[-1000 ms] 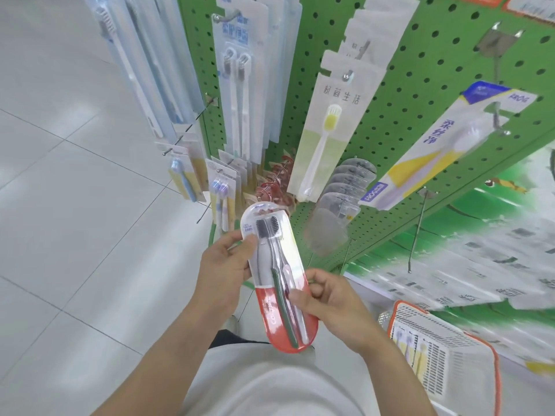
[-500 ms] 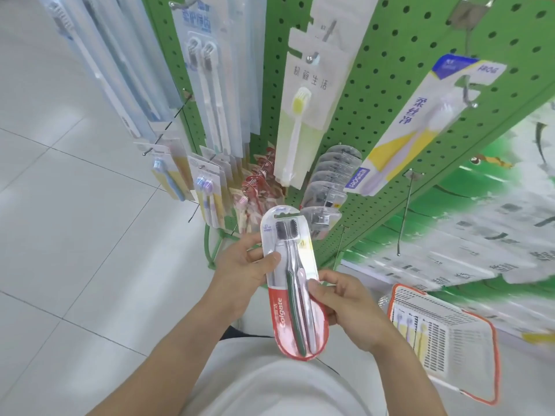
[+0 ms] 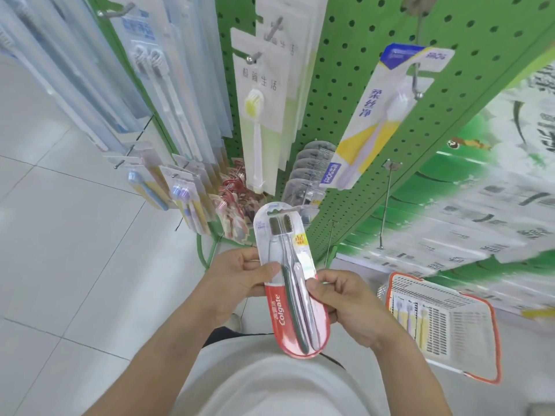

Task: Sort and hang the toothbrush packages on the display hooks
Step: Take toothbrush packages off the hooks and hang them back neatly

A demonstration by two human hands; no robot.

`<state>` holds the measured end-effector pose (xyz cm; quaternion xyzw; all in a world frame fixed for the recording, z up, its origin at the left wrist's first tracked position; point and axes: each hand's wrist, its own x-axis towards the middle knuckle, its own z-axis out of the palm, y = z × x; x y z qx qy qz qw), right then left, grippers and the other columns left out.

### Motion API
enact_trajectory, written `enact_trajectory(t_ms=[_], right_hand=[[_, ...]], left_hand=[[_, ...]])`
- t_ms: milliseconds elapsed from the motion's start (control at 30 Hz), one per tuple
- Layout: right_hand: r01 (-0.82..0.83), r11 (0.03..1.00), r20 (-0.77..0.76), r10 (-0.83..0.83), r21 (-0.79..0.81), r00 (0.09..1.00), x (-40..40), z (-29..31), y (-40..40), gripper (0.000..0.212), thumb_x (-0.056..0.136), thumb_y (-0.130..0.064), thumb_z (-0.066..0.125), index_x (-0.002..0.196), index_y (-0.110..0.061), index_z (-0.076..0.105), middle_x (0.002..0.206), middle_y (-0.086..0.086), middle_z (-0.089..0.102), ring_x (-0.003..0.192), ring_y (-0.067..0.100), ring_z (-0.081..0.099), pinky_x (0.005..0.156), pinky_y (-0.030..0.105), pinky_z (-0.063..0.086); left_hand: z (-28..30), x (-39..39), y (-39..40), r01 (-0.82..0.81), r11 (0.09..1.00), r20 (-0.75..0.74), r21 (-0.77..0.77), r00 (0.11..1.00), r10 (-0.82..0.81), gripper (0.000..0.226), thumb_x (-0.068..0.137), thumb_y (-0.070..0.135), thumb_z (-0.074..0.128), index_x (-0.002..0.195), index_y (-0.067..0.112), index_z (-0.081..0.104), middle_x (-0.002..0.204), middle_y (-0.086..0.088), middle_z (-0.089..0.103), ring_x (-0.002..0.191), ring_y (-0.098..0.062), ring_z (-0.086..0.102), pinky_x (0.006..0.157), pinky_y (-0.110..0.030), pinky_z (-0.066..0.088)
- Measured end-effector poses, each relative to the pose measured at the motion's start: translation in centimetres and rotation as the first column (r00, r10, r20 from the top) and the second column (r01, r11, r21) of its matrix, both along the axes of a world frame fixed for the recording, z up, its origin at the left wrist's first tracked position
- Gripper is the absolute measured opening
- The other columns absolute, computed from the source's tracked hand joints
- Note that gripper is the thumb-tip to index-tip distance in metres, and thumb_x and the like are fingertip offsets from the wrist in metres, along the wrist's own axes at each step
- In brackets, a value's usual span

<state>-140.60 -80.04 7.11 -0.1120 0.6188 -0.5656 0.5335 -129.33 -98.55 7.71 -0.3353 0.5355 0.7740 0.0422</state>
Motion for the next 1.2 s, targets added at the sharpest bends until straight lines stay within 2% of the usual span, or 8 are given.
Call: enact_trajectory(t_ms=[200, 367, 567, 733, 867, 1033, 1133, 1200], right_hand=[[-0.013, 0.999, -0.003, 0.014, 0.041, 1.000, -0.9, 0.2, 0.7, 0.019, 0.082, -0.035, 0.070, 0.077, -0.016, 0.070, 0.073, 0.012, 0.073, 0.054, 0.016, 0.065, 0.050, 0.024, 0.050], [-0.058, 0.996, -0.004, 0.058, 0.066, 0.998, -1.1, 0.2, 0.9, 0.031, 0.089, -0.037, 0.063, 0.094, -0.006, 0.064, 0.077, 0.010, 0.073, 0.059, 0.017, 0.067, 0.055, 0.027, 0.053], [-0.008, 1.000, -0.072, 0.006, -0.021, 0.997, -1.3, -0.1, 1.0, 0.016, 0.095, -0.027, 0.068, 0.106, -0.017, 0.073, 0.090, 0.026, 0.074, 0.070, 0.027, 0.066, 0.059, 0.030, 0.052], [0.050, 0.998, -0.220, -0.058, -0.043, 0.974, -1.2, 0.1, 0.8, 0.013, 0.083, -0.019, 0.074, 0.095, -0.013, 0.075, 0.088, 0.005, 0.077, 0.074, 0.014, 0.067, 0.066, 0.026, 0.052], [0.081, 0.996, -0.379, -0.088, -0.035, 0.921, -1.0, 0.2, -0.1, 0.022, 0.081, -0.010, 0.083, 0.080, -0.030, 0.076, 0.079, -0.002, 0.075, 0.073, 0.009, 0.064, 0.068, 0.018, 0.049], [0.046, 0.999, -0.449, -0.042, -0.003, 0.892, 0.2, 0.7, -0.9, 0.024, 0.073, -0.007, 0.087, 0.076, -0.024, 0.071, 0.083, 0.000, 0.076, 0.068, 0.008, 0.068, 0.060, 0.023, 0.050], [0.080, 0.996, -0.426, -0.084, -0.028, 0.901, 1.3, 1.3, -1.6, 0.029, 0.068, -0.014, 0.094, 0.084, -0.014, 0.070, 0.086, -0.001, 0.075, 0.064, 0.018, 0.071, 0.060, 0.031, 0.056], [0.127, 0.989, -0.396, -0.144, -0.070, 0.907, 1.5, 1.3, -1.8, 0.033, 0.067, -0.022, 0.093, 0.087, -0.010, 0.071, 0.081, 0.000, 0.074, 0.067, 0.022, 0.070, 0.062, 0.033, 0.058]], left_hand=[[0.3, -0.5, 0.4, 0.041, 0.999, 0.012, 0.019, 0.999, -0.041, 0.027, 0.094, 0.005, 0.064, 0.120, 0.003, 0.068, 0.105, -0.018, 0.076, 0.097, -0.034, 0.074, 0.081, -0.038, 0.062], [0.4, -0.9, 0.5, 0.070, 0.997, 0.033, -0.019, 0.997, -0.069, 0.026, 0.095, 0.006, 0.064, 0.120, 0.006, 0.067, 0.099, -0.019, 0.077, 0.090, -0.033, 0.076, 0.074, -0.036, 0.063], [0.2, -1.3, 0.6, 0.058, 0.998, 0.031, -0.015, 0.998, -0.058, 0.026, 0.094, 0.009, 0.065, 0.120, 0.005, 0.068, 0.102, -0.017, 0.077, 0.093, -0.035, 0.075, 0.075, -0.034, 0.062], [0.2, -1.6, 0.8, -0.095, 0.982, 0.082, -0.165, 0.991, 0.109, 0.030, 0.088, 0.012, 0.075, 0.116, 0.012, 0.065, 0.109, -0.011, 0.074, 0.095, -0.023, 0.074, 0.085, -0.040, 0.061], [0.2, -1.4, 1.6, -0.238, 0.934, 0.050, -0.265, 0.964, 0.260, 0.045, 0.080, 0.020, 0.083, 0.119, 0.022, 0.059, 0.116, -0.005, 0.068, 0.104, -0.019, 0.067, 0.098, -0.047, 0.054], [1.4, -1.0, 3.0, -0.019, 0.958, -0.010, -0.285, 1.000, 0.017, 0.085, 0.056, 0.060, 0.078, 0.132, 0.034, 0.049, 0.122, 0.016, 0.066, 0.114, 0.000, 0.063, 0.103, -0.039, 0.052], [1.6, -0.8, 3.3, -0.013, 0.961, -0.044, -0.277, 0.999, 0.001, 0.078, 0.066, 0.054, 0.077, 0.134, 0.026, 0.051, 0.128, 0.011, 0.066, 0.118, -0.003, 0.063, 0.105, -0.038, 0.051], [1.6, -0.9, 3.2, -0.016, 0.970, -0.055, -0.242, 0.998, 0.003, 0.052, 0.088, 0.036, 0.073, 0.133, 0.016, 0.055, 0.125, 0.000, 0.070, 0.116, -0.015, 0.067, 0.103, -0.042, 0.053]])
